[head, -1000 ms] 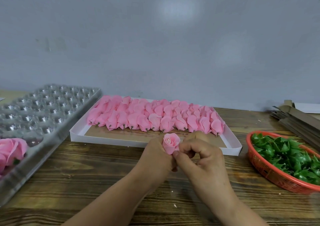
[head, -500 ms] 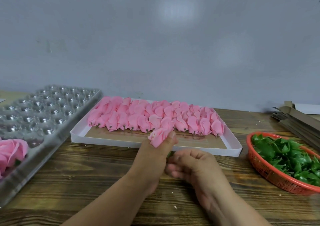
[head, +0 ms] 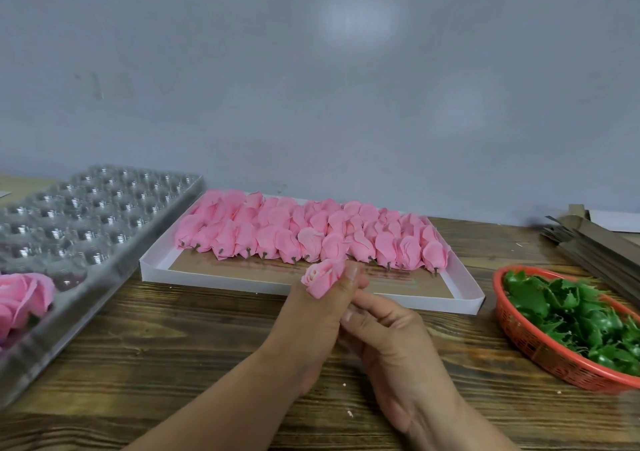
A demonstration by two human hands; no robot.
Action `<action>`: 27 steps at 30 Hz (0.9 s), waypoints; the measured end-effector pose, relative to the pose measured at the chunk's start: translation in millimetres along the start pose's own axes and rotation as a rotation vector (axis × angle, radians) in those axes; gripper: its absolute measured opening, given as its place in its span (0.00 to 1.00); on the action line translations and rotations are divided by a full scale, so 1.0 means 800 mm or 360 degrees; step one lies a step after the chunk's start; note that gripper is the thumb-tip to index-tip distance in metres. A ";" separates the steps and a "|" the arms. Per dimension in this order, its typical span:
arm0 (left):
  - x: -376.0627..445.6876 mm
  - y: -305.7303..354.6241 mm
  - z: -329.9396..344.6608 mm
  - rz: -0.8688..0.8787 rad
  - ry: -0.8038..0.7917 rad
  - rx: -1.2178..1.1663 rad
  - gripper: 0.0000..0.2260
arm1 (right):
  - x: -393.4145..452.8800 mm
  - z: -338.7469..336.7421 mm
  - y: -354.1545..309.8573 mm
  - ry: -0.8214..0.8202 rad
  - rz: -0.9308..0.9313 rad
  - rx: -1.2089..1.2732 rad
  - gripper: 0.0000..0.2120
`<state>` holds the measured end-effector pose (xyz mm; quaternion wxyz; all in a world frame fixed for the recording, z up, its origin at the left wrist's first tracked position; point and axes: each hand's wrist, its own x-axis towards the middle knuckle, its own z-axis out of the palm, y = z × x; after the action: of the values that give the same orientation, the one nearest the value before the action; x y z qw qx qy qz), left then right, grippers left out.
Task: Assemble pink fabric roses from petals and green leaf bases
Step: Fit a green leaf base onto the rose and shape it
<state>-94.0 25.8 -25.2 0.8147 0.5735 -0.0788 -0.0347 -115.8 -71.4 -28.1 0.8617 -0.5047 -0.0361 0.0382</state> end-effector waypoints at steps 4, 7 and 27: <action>-0.001 0.001 0.004 -0.0063 -0.0047 -0.0175 0.15 | -0.001 0.002 0.000 -0.0089 -0.0158 -0.0089 0.17; -0.001 -0.001 0.003 -0.0066 -0.0121 -0.0133 0.20 | 0.000 0.000 -0.001 -0.0147 -0.0228 -0.0171 0.17; 0.001 0.037 -0.037 -0.0074 -0.0930 0.0467 0.22 | 0.002 -0.010 -0.012 -0.0647 0.0257 0.0288 0.19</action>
<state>-88.8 63.2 -7.4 0.6653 0.6521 -0.3004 -0.2047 -112.9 -83.1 -23.8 0.8727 -0.4084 -0.1648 0.2109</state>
